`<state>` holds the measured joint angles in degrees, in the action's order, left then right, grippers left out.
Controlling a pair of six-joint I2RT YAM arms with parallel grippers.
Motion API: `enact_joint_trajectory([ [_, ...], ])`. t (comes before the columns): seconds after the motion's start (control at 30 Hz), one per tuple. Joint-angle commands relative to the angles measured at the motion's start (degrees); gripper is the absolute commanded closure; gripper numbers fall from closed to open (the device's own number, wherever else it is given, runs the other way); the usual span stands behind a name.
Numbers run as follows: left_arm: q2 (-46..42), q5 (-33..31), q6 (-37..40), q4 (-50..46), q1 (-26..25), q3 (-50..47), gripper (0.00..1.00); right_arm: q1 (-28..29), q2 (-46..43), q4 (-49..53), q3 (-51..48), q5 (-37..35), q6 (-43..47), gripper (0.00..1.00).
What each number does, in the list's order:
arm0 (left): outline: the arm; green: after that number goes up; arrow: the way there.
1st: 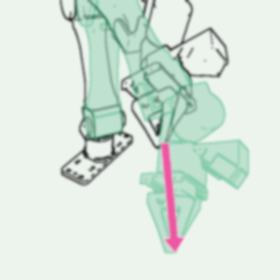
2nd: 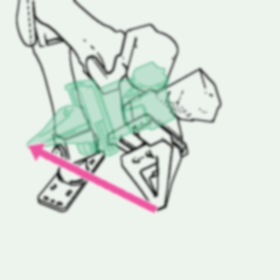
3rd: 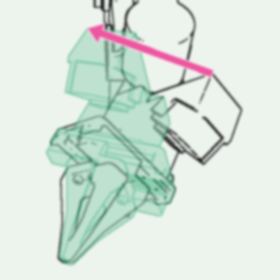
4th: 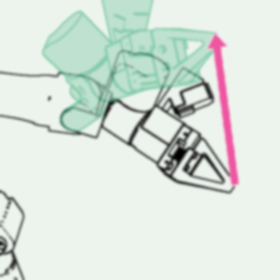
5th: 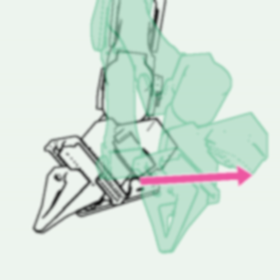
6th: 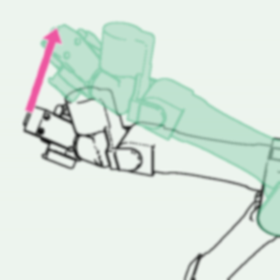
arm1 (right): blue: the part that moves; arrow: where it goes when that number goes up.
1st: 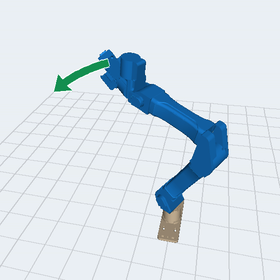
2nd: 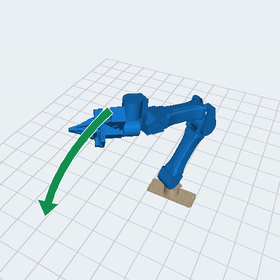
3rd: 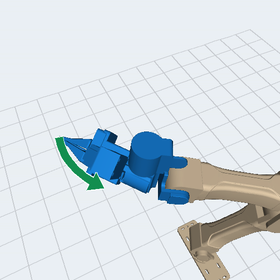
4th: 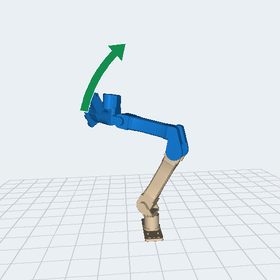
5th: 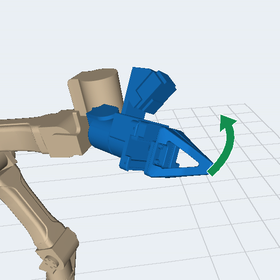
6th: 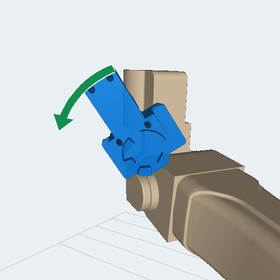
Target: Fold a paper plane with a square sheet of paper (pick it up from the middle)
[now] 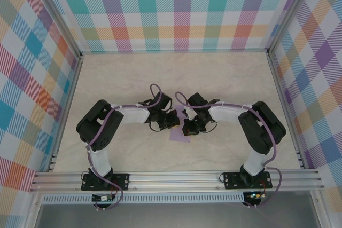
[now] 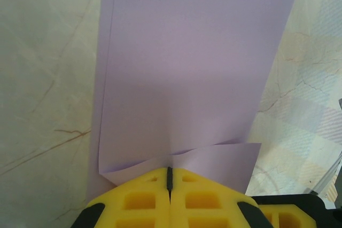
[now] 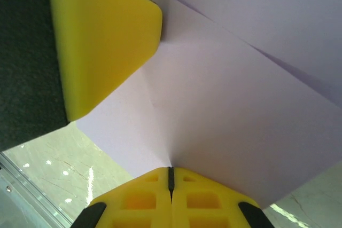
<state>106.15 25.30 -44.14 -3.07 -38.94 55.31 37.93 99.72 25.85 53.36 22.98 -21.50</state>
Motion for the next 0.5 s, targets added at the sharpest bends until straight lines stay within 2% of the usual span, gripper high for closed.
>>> enact_joint_trajectory([
  [0.0,3.2,-5.3,-0.9,-6.6,-0.4,-2.2,0.97,0.3,1.0,2.2,0.5,-0.7,1.9,1.0],
  [0.47,3.7,-6.8,-1.5,-8.1,-0.4,-2.3,0.97,0.3,0.1,5.1,-1.6,-1.4,5.0,1.0],
])
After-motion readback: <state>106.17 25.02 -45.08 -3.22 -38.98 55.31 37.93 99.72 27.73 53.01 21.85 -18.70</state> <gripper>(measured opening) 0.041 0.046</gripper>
